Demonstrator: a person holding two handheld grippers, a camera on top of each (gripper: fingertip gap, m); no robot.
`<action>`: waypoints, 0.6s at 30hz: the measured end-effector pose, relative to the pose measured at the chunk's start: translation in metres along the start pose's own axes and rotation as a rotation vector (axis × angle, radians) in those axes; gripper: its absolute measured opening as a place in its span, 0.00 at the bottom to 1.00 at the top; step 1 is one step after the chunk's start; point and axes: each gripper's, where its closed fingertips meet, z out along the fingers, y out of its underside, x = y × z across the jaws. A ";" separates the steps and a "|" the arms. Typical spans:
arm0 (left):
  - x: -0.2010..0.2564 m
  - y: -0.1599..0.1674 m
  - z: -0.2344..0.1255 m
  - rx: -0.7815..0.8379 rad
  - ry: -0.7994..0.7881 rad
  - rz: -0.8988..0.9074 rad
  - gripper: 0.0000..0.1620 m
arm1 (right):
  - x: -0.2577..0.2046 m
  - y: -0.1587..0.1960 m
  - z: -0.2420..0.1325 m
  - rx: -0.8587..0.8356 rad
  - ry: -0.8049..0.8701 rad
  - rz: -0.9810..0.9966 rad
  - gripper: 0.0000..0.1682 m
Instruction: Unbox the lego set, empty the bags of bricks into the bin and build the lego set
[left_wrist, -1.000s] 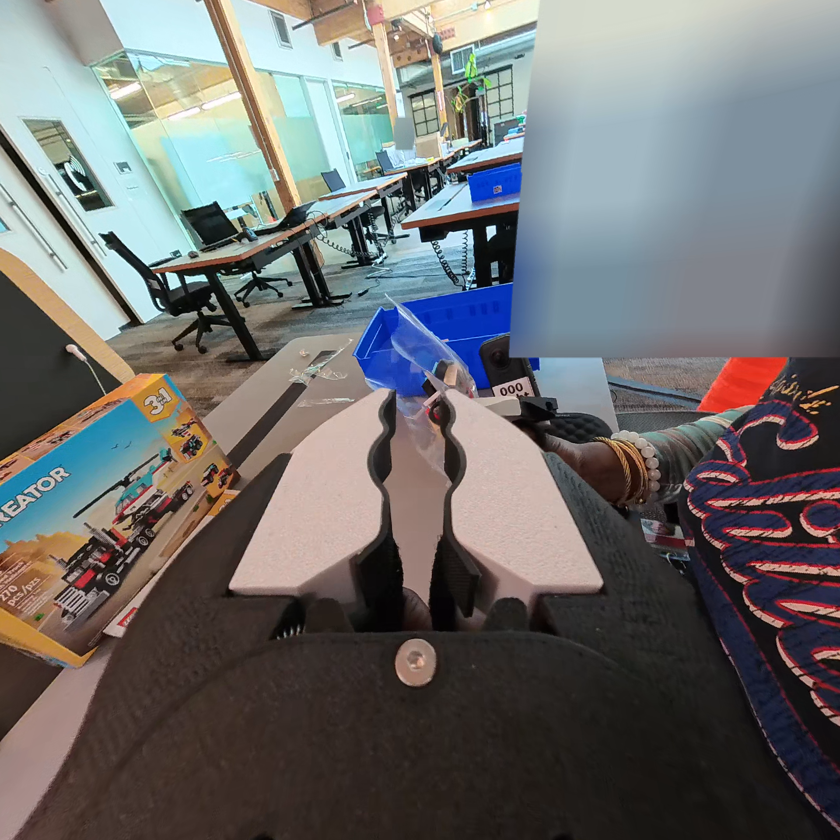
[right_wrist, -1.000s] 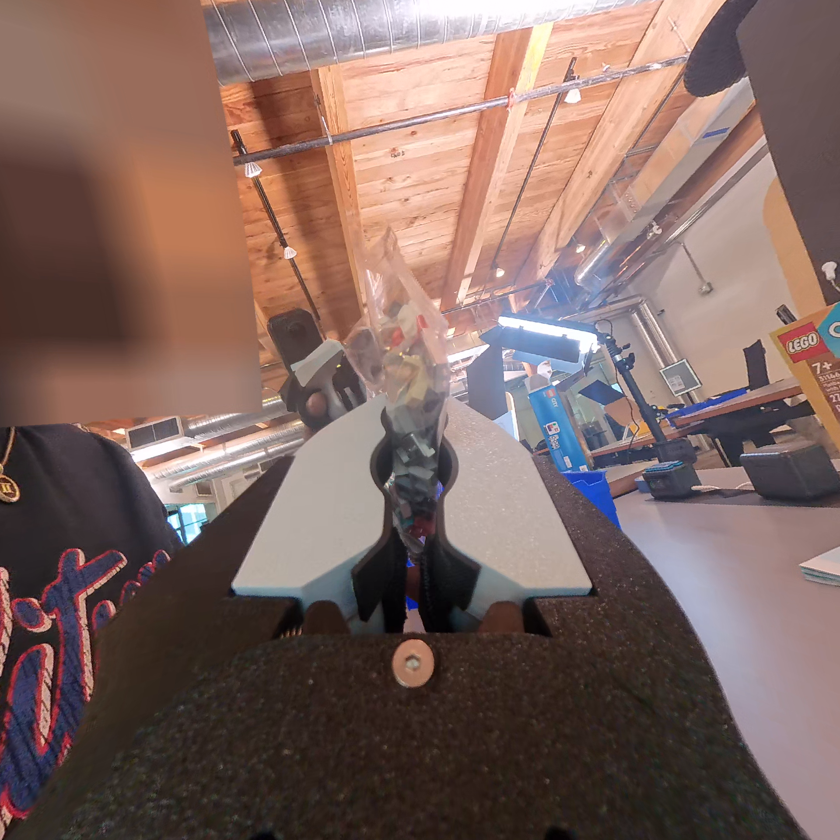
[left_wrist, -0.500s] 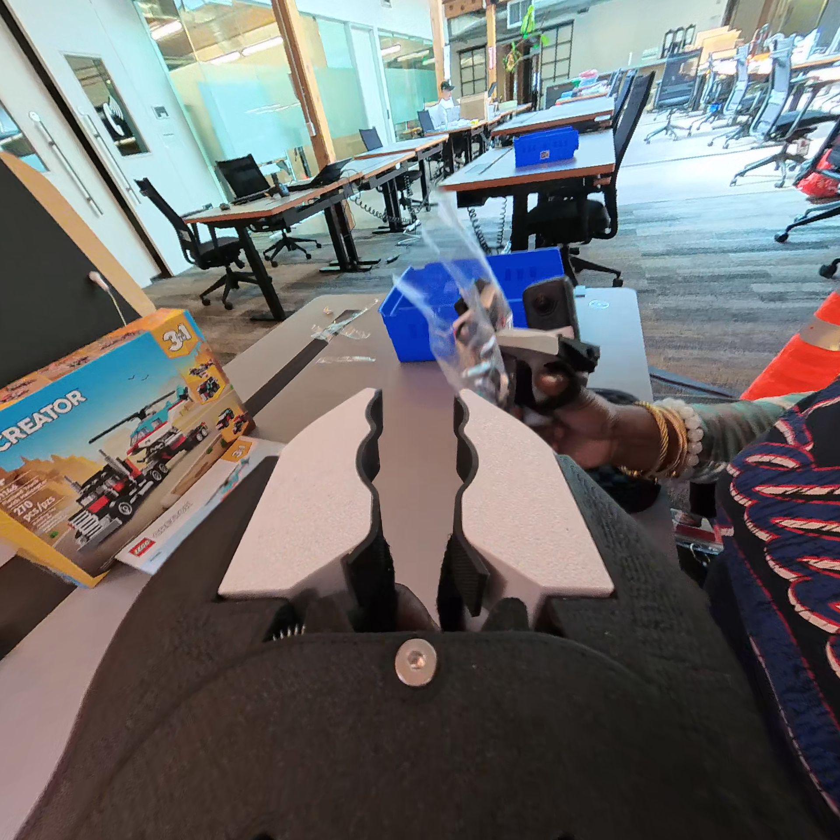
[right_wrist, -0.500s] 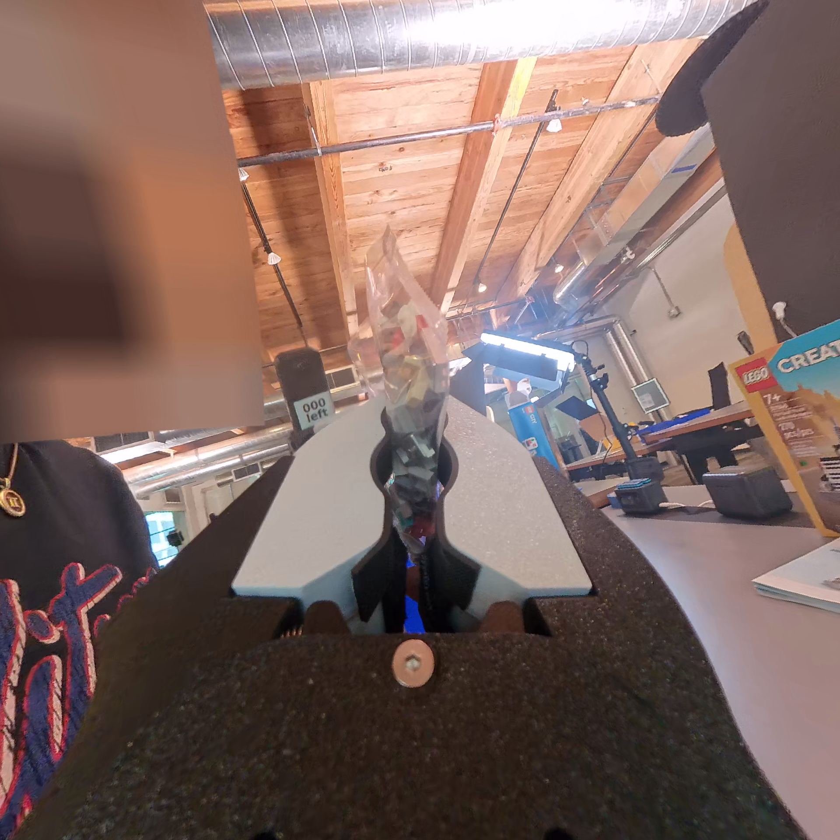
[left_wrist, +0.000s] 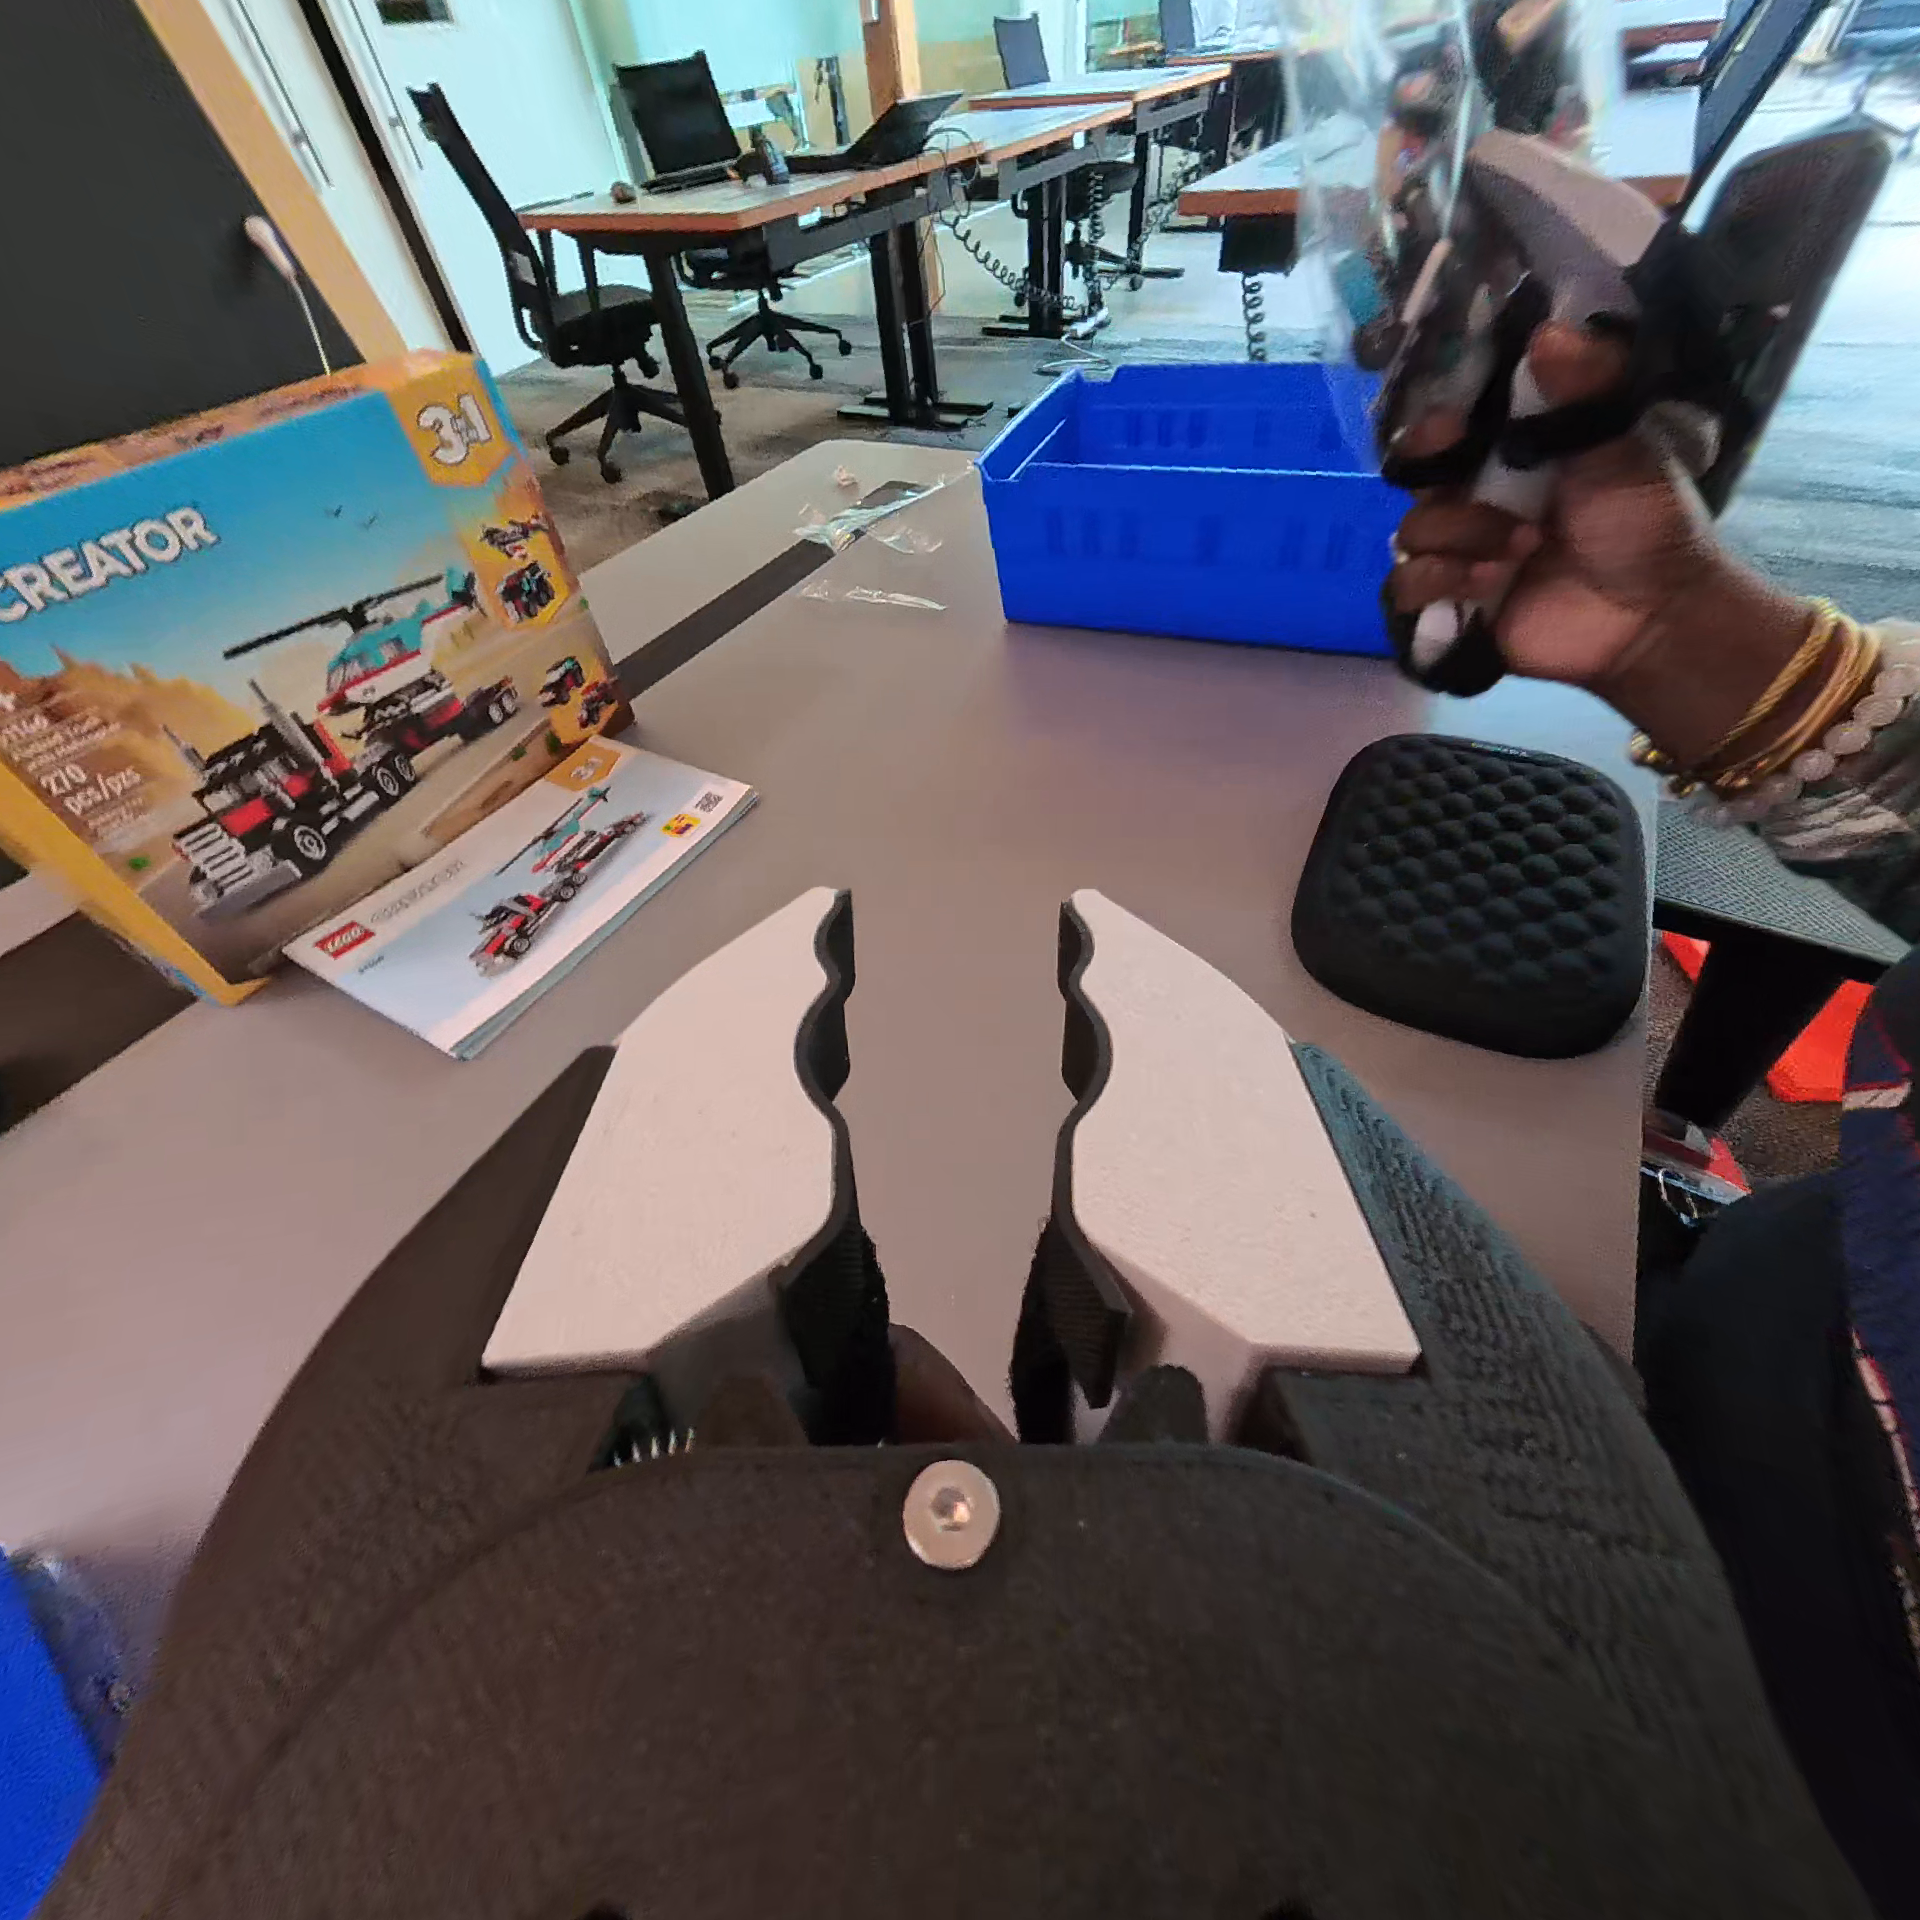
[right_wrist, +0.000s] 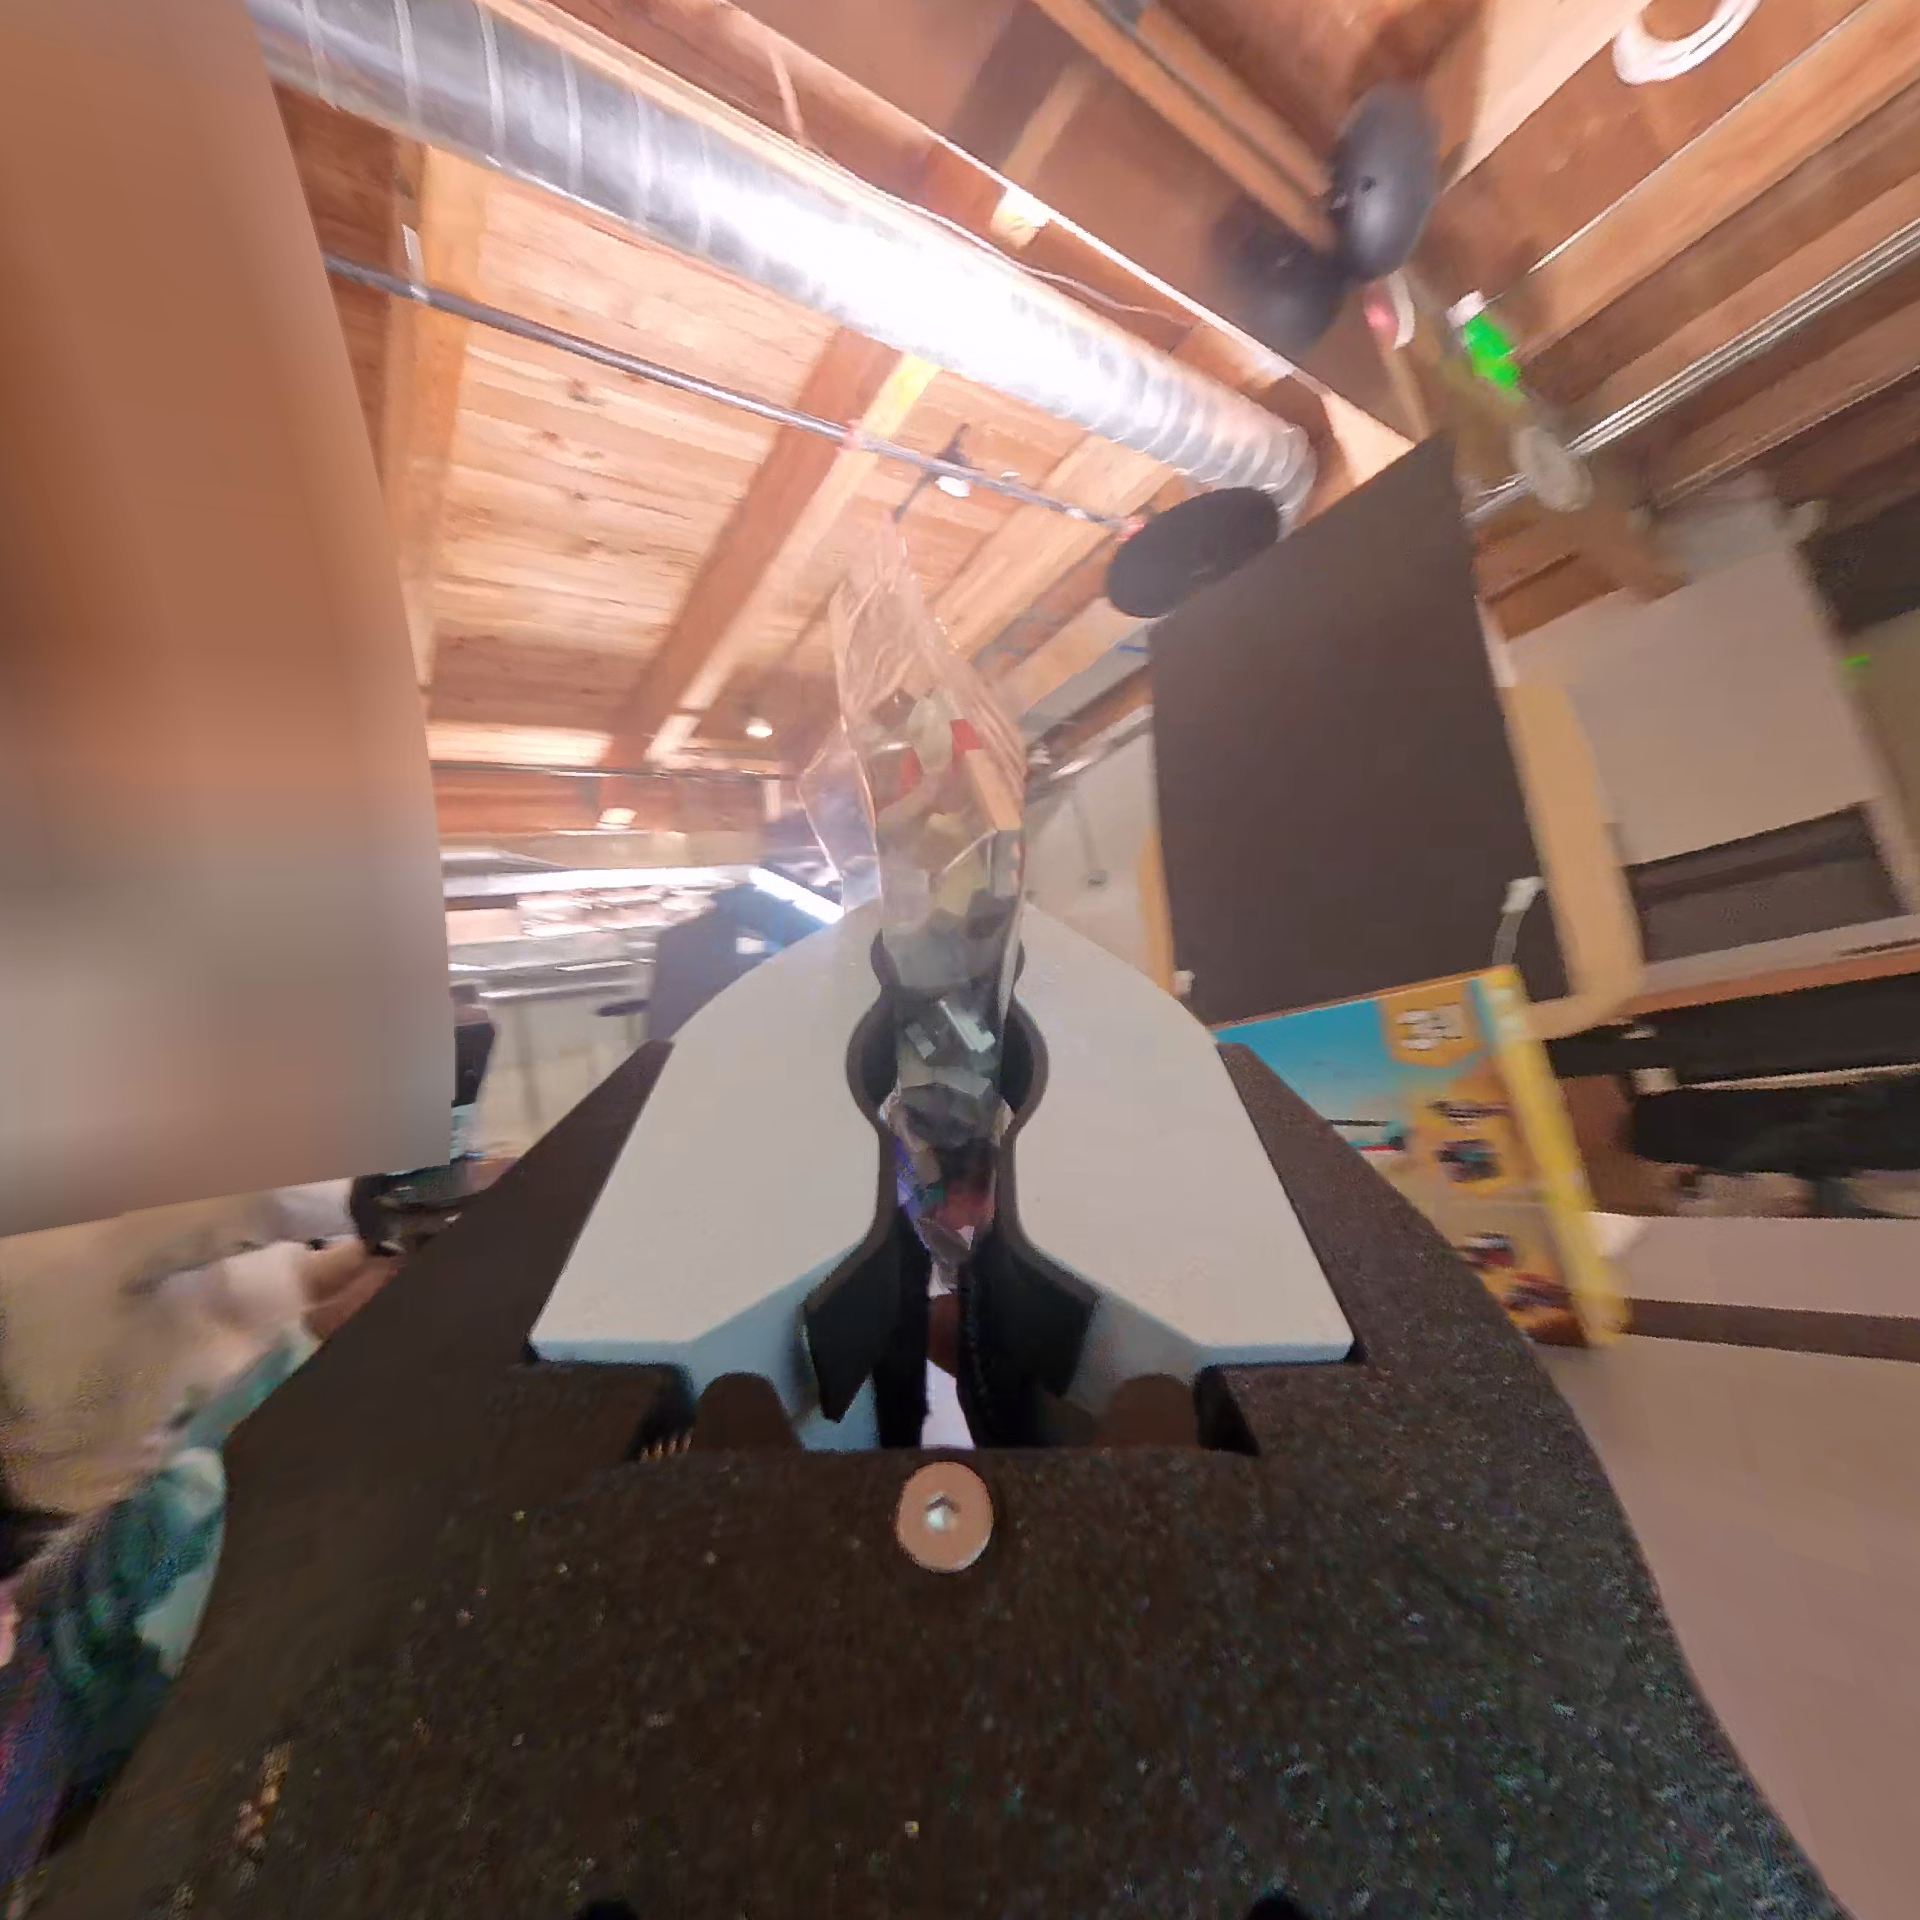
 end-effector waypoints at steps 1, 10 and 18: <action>-0.001 0.002 0.000 -0.001 -0.005 -0.009 0.23 | 0.005 -0.009 -0.008 -0.002 0.033 -0.036 0.08; -0.007 0.016 -0.001 -0.047 -0.082 -0.001 0.25 | 0.067 -0.097 -0.101 -0.131 0.484 -0.412 0.08; -0.008 0.022 0.001 -0.057 -0.100 -0.008 0.25 | 0.130 -0.107 -0.182 -0.514 0.774 -0.550 0.08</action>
